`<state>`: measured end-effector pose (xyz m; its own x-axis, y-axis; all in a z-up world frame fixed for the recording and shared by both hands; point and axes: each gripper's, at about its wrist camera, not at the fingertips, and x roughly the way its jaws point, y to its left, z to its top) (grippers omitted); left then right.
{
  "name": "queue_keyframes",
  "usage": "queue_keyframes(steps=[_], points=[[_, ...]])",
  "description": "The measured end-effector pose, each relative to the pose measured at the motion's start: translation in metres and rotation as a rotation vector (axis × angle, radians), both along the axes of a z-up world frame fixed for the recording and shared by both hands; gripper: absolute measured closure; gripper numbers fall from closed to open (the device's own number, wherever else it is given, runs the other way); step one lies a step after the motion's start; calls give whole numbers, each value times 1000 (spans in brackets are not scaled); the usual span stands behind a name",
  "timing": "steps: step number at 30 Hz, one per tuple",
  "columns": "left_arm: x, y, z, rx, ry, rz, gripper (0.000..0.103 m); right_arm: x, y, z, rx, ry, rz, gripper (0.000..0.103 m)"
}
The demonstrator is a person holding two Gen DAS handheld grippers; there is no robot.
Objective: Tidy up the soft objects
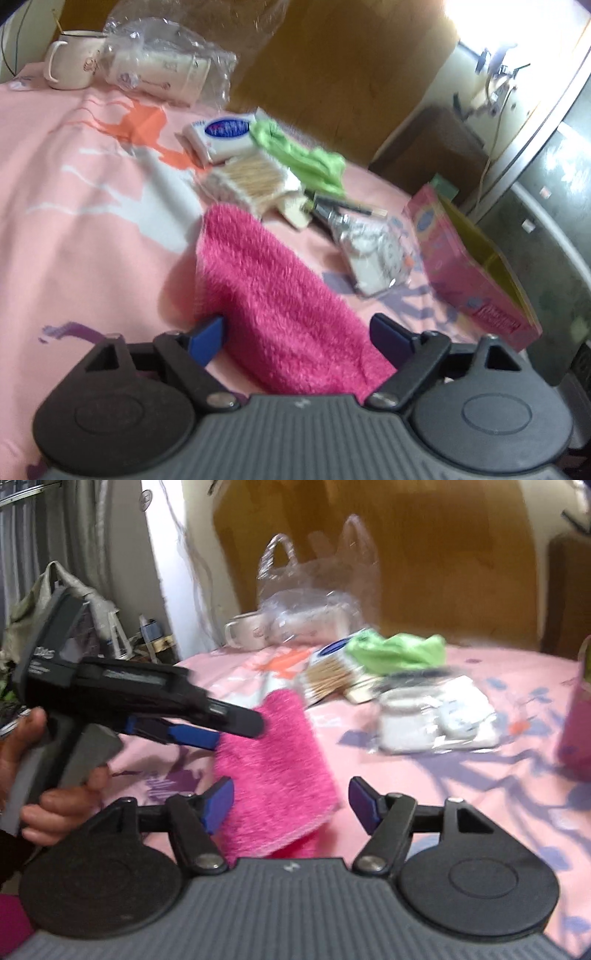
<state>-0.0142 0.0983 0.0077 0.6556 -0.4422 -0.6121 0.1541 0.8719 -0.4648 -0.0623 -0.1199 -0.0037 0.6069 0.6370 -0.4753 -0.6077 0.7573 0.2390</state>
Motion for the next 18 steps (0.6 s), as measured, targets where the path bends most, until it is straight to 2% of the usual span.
queue_keyframes(steps=[1, 2, 3, 4, 5, 7, 11, 14, 18], points=[[-2, -6, 0, 23, -19, 4, 20, 1, 8, -4, -13, 16, 16, 38], [-4, -11, 0, 49, -28, 5, 23, 1, 17, -9, -39, 30, 32, 62], [-7, -17, 0, 76, -38, 6, 35, -5, 24, -11, -69, -17, 18, 75], [-8, -23, 1, 80, -39, -18, 42, -10, 32, -11, -106, -50, 38, 84], [-9, -27, 0, 65, -31, -42, 47, -15, 37, -9, -121, -78, 54, 88], [-9, -35, 3, 62, -30, -61, 53, -24, 39, -5, -124, -124, 50, 88], [-4, -52, 23, 29, -90, -109, 54, -36, 20, 9, -130, -252, -60, 89], [5, -82, 48, 31, -179, -183, 54, -42, -2, 22, -118, -343, -178, 89], [25, -145, 81, 40, -299, -322, 54, -42, -45, 42, -117, -448, -358, 88]])
